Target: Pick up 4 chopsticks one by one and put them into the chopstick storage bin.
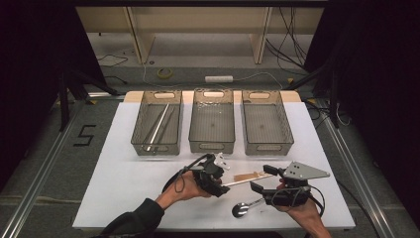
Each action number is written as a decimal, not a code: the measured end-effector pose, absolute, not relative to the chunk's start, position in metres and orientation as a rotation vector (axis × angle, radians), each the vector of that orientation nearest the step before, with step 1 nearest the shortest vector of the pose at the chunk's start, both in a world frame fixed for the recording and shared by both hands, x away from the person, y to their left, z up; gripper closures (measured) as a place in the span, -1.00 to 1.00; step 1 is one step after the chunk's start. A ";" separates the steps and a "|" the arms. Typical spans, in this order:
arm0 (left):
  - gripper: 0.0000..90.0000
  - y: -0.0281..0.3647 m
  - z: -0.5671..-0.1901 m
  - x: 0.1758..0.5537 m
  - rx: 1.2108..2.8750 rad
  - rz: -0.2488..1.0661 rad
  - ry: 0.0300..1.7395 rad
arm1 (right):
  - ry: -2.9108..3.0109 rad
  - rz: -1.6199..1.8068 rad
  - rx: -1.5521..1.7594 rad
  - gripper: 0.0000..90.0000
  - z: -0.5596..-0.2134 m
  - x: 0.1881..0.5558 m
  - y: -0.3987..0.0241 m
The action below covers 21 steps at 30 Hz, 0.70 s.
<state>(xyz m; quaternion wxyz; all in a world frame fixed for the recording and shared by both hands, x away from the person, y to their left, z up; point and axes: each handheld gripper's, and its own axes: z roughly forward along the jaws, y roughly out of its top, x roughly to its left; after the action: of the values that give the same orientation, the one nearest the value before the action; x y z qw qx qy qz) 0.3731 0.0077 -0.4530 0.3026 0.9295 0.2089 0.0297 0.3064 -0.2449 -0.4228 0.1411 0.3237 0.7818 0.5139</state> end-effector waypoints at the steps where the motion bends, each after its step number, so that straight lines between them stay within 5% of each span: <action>1: 0.03 0.006 -0.455 0.374 2.476 0.076 0.546 | 2.257 1.481 0.936 -0.42 -0.423 0.306 -0.245; 21: 0.58 -0.013 -0.468 0.384 2.562 0.069 0.507 | 2.267 1.482 0.926 -0.42 -0.424 0.306 -0.244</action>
<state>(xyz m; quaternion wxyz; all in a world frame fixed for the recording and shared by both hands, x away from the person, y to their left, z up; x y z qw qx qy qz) 0.3837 -0.0131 -0.4680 0.2613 0.9466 0.1873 0.0257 0.3064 -0.2440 -0.4236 0.1389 0.3203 0.7843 0.5128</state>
